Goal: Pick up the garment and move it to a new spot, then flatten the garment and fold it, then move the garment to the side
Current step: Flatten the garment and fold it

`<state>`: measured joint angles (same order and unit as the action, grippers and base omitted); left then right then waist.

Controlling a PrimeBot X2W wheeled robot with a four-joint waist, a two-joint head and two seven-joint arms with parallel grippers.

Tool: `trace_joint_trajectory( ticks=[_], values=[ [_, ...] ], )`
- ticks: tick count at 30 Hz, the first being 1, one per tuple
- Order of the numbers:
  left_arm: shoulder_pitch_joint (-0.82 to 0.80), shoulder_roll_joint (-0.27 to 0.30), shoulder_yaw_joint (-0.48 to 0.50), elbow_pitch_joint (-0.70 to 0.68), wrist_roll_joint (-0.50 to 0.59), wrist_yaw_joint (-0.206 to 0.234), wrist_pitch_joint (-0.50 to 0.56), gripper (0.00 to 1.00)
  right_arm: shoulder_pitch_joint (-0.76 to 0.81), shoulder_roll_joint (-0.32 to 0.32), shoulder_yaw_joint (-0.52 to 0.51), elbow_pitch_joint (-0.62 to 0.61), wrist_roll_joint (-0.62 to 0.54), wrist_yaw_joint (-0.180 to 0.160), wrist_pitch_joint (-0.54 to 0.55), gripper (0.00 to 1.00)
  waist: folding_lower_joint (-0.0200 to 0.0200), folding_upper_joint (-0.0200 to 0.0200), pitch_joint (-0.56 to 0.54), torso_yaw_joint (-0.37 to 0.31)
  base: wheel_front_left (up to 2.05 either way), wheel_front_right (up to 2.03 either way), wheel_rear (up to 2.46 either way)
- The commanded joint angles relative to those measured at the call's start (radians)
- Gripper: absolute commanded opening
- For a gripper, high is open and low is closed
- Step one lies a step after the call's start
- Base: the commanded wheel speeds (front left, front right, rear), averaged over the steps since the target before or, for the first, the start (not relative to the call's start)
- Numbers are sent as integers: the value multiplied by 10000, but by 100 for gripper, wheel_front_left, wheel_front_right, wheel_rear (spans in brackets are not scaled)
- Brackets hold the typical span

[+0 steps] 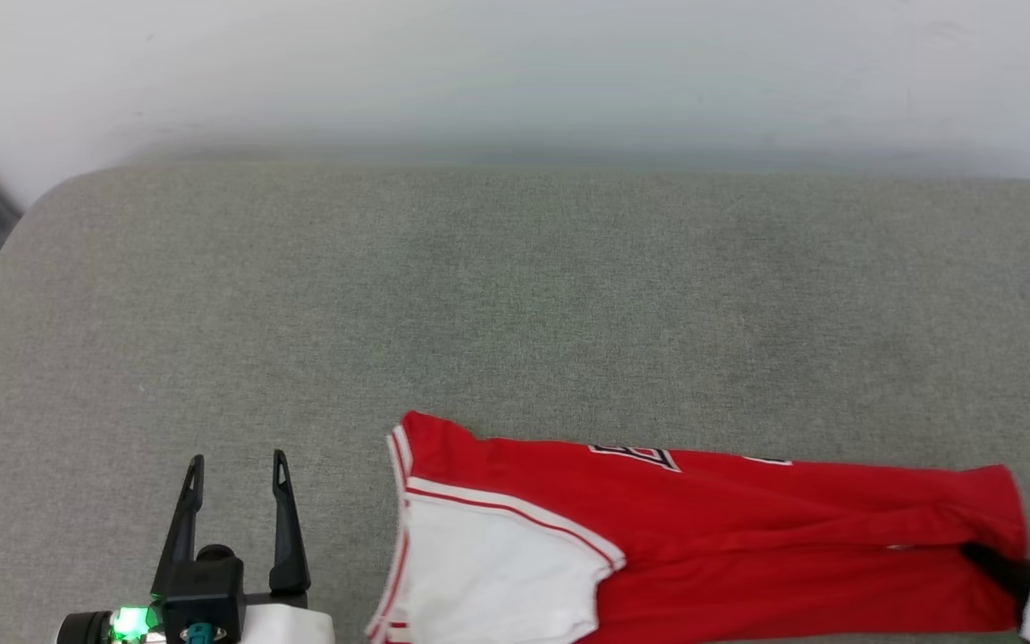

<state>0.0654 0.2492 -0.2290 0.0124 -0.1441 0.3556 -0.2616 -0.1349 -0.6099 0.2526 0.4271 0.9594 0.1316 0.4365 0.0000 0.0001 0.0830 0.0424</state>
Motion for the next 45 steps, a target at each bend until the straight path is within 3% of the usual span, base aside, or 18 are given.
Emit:
trace_joint_trajectory(
  ticks=[1, 5, 12, 21, 27, 31, 38, 45],
  values=[
    [136, -40, 65, -41, 146, -113, -45, 100, -97, -281, -151, 127, -35, -19, 12, 0, 0, -1, -67, -6, 0, 0, 0],
    [241, -181, 146, -37, 373, -336, -45, 100, -74, -795, -496, 658, -280, -17, 182, 0, 0, -1, -165, -23, 0, 0, 0],
    [390, -337, 206, -92, 640, -602, -45, 100, 210, -893, -577, 493, 133, -14, 819, 0, 0, -1, -334, -21, 0, 0, 0],
    [555, -540, 488, -202, 840, -811, -45, 100, 568, -614, -159, -2582, 212, -14, 1520, 0, 0, -1, -457, -24, 0, 0, 0],
    [444, -679, 557, -203, 892, -1023, -45, 100, 139, -36, 517, -4447, -257, -14, 2160, 0, 0, -1, -383, 37, 0, 0, 0],
    [274, -809, 569, -164, 939, -1153, -46, 100, -557, 506, 1386, -4968, -611, -14, 2619, 0, 0, -1, -215, 105, 0, 0, 0],
    [-149, -1006, 544, -73, 1047, -1358, -46, 100, -2536, 1681, 3569, -4419, -1116, -14, 2910, 0, 0, -1, 268, 339, 0, 0, 0],
    [-605, -1210, 465, 32, 1159, -1541, -46, 100, -4186, 2962, 5404, -2264, -1439, -14, 2470, 0, 0, -1, 856, 720, 0, 0, 0]
  ],
)
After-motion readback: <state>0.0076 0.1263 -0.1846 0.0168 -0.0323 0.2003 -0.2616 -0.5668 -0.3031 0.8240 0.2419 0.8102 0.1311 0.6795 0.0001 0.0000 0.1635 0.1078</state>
